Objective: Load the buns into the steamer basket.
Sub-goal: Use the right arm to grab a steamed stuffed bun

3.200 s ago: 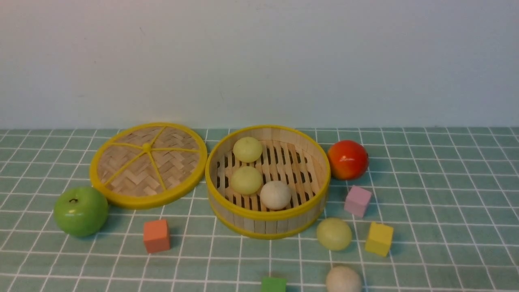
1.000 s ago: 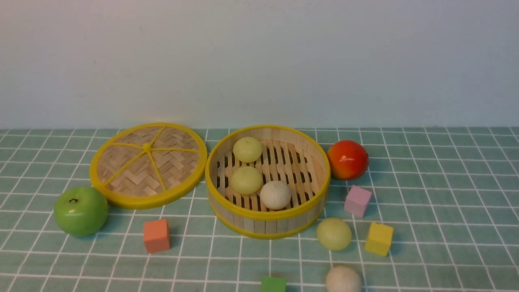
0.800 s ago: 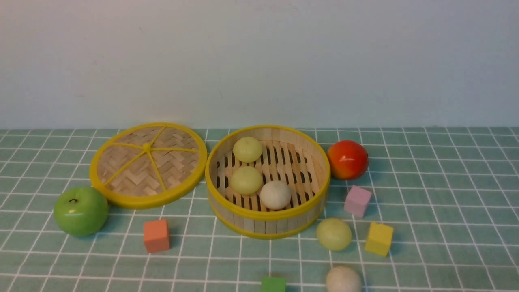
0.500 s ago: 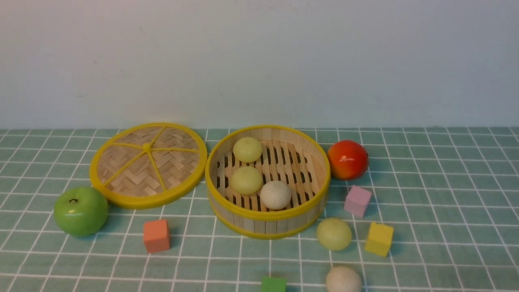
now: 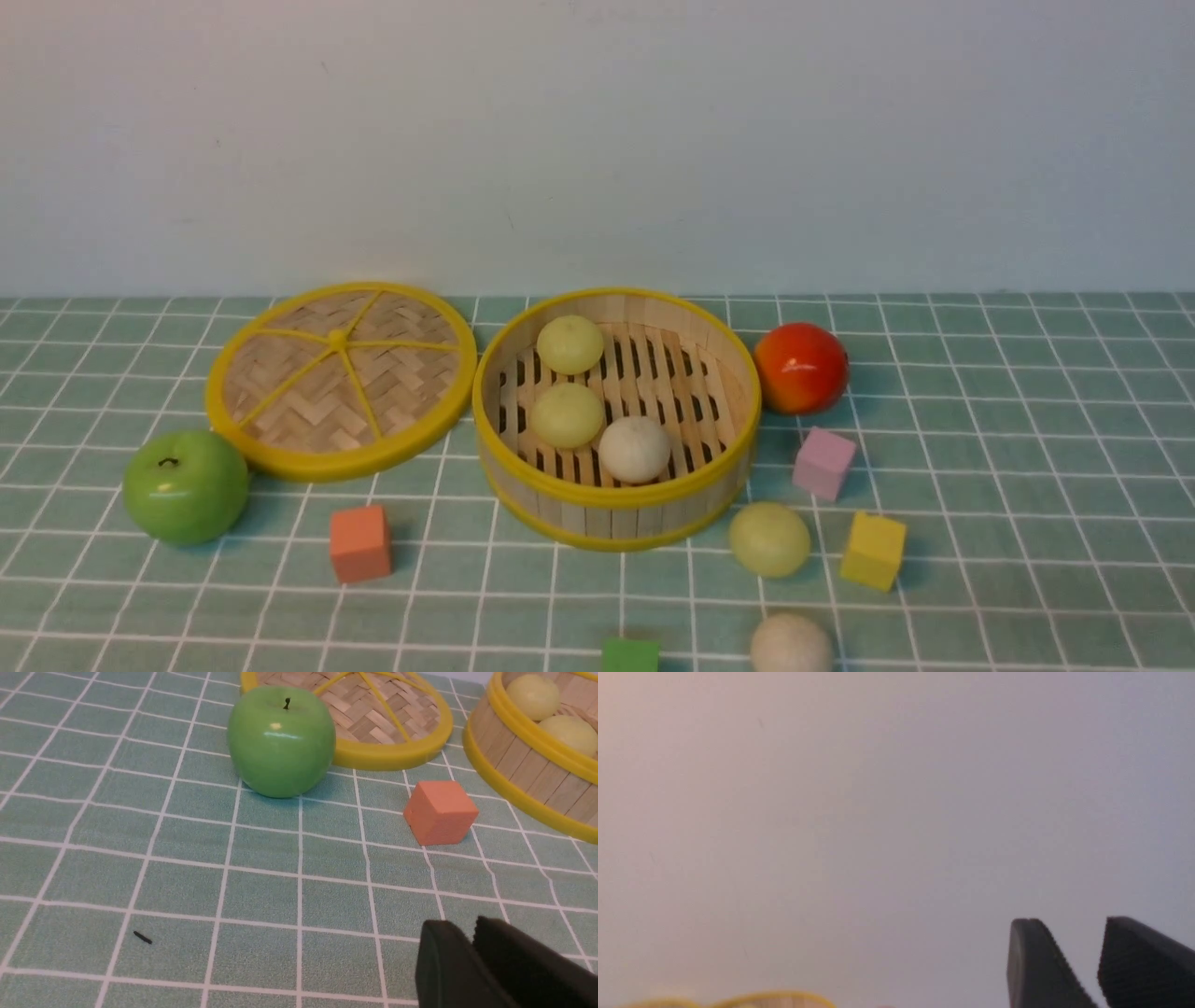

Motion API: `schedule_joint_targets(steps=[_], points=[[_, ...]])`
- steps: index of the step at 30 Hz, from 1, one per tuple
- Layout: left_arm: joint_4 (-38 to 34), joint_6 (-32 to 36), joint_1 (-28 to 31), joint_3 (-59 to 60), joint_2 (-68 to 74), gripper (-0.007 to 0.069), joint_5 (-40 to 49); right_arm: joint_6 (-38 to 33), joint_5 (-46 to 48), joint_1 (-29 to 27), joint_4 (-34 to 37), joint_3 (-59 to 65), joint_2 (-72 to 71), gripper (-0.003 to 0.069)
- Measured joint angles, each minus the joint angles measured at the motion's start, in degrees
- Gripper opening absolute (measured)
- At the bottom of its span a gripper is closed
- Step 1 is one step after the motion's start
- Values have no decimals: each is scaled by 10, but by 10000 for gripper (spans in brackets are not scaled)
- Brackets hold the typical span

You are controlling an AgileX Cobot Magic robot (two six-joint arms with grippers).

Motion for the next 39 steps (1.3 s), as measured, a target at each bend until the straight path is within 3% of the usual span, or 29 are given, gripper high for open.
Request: schedule_joint_targets(steps=[3, 7, 12, 17, 22, 29, 34, 39], points=[[0, 0, 0, 0, 0, 111, 0, 46, -17, 0, 18, -16, 0, 239], [0, 0, 0, 0, 0, 113, 0, 100, 36, 0, 61, -123, 34, 239], [0, 0, 0, 0, 0, 118, 0, 112, 244, 0, 68, -334, 196, 239], [1, 0, 0, 0, 0, 123, 0, 87, 411, 0, 33, -429, 374, 239], [1, 0, 0, 0, 0, 127, 0, 62, 418, 2, 45, -435, 519, 239], [1, 0, 0, 0, 0, 130, 0, -86, 506, 106, 153, -528, 753, 239], [2, 0, 0, 0, 0, 130, 0, -116, 617, 172, 169, -669, 901, 239], [2, 0, 0, 0, 0, 133, 0, -115, 661, 197, 192, -755, 1015, 239]])
